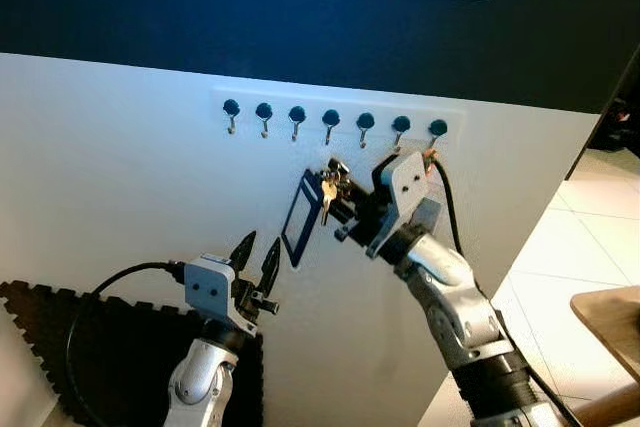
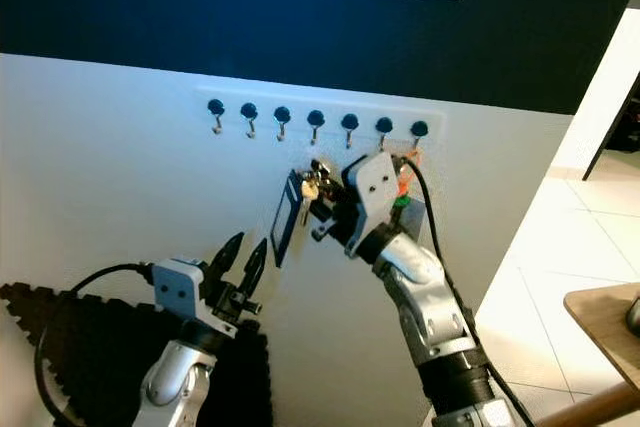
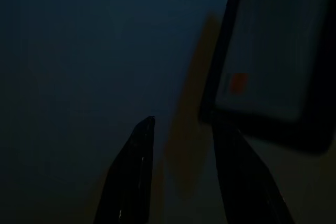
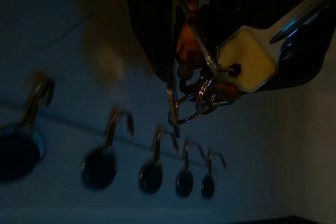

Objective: Hang keys on a hook

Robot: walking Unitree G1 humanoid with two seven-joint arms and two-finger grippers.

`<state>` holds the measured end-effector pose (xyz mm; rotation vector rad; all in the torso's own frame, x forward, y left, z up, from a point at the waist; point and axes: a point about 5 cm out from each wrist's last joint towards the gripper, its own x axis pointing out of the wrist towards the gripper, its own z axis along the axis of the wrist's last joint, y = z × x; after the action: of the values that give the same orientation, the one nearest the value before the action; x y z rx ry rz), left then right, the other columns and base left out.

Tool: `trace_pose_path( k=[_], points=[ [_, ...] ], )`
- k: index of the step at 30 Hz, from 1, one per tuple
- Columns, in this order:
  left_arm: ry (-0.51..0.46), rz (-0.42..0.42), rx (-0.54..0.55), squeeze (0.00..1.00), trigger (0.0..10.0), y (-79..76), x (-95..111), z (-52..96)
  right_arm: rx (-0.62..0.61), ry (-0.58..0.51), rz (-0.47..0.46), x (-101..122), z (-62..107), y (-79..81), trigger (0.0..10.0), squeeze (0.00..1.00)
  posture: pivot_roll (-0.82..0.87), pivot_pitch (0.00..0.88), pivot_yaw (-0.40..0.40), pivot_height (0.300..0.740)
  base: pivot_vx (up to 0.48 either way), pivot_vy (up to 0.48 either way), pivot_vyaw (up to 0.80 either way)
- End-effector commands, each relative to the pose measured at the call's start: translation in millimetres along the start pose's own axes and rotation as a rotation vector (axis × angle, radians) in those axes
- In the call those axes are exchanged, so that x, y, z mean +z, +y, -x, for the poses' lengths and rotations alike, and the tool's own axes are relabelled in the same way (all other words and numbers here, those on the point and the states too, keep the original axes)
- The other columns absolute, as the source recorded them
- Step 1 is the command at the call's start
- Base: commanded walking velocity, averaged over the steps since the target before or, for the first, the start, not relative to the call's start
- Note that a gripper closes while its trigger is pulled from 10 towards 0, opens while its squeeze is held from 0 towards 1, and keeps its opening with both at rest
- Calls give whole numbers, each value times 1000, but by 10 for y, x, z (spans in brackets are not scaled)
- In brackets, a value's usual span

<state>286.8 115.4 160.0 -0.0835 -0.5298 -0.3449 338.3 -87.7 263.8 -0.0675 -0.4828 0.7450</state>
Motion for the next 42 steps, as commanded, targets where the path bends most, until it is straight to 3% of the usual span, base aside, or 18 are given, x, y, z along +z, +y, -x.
trace_pose_path(
  k=[1,10,17,22,30,42],
  points=[
    [5,32,-20,0,10000,-53,-1,6,-7,-30,1,122,-2,-75,10000,0,47,88,-65,740,0,0,0],
    [23,19,-75,0,10000,-118,-2,18,-109,-56,18,267,-12,-234,10000,0,47,88,-63,740,0,0,0],
    [28,15,-87,0,10000,-126,-12,6,-164,-70,-93,294,-34,-262,10000,0,47,86,-61,740,0,0,0],
    [40,12,-94,0,10000,-128,-22,22,-260,-90,-255,297,-19,-339,10000,0,48,84,-59,740,0,0,0],
    [44,6,-95,0,10000,-122,-24,25,-303,-74,-370,254,6,-355,10000,0,48,80,-57,740,0,0,0],
    [43,-4,-72,0,10000,-82,-17,22,-306,-78,-429,276,6,-303,10000,0,50,82,-58,740,0,0,0]
  ],
)
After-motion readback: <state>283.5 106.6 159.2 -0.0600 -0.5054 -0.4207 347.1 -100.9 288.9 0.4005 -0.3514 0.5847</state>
